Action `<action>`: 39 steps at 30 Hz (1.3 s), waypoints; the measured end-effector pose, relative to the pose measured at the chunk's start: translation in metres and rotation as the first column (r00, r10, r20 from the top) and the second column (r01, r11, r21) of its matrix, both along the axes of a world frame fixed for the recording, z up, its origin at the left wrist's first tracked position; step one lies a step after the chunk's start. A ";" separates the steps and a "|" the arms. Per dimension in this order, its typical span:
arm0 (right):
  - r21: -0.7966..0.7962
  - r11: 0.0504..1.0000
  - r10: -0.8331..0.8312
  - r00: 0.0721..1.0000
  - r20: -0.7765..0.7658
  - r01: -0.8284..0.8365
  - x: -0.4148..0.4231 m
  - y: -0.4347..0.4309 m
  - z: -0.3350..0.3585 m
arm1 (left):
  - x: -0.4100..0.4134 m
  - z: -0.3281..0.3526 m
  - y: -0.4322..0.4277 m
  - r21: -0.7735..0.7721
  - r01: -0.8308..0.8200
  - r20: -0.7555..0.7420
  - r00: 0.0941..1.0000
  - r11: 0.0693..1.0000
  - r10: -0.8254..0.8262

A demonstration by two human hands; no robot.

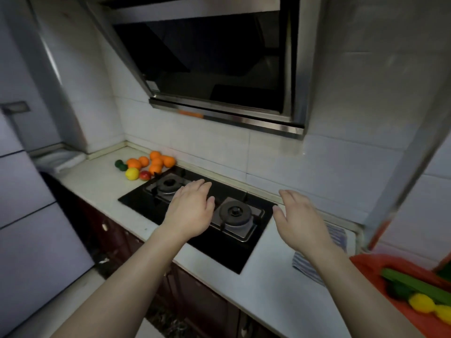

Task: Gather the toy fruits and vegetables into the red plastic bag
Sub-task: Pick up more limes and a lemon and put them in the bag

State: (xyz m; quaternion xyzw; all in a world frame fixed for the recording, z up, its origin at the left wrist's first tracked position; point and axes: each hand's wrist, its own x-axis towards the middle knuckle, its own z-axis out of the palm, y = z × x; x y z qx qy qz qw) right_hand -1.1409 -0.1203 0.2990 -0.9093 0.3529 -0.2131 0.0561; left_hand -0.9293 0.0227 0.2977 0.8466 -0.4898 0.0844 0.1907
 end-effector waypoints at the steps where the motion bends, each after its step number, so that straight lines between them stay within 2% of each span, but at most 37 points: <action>1: -0.003 1.000 0.029 1.000 0.007 -0.029 0.009 -0.003 0.002 | 0.005 0.001 0.002 0.001 -0.030 0.005 1.000 1.000 0.030; 8: -0.018 0.978 0.210 0.978 0.024 -0.209 0.063 -0.008 0.001 | 0.030 0.003 0.028 0.002 -0.218 0.010 0.976 0.976 0.218; 16: 0.014 0.943 0.331 0.944 0.001 -0.331 0.120 0.005 0.001 | 0.065 0.008 0.061 -0.040 -0.297 -0.017 0.955 0.954 0.297; 27: -0.021 0.926 0.376 0.926 -0.022 -0.376 0.244 0.066 0.004 | 0.179 0.002 0.129 -0.073 -0.342 -0.050 0.940 0.937 0.339; 39: -0.031 0.931 0.365 0.931 0.022 -0.365 0.372 0.144 -0.005 | 0.317 -0.005 0.199 -0.045 -0.297 -0.070 0.953 0.954 0.294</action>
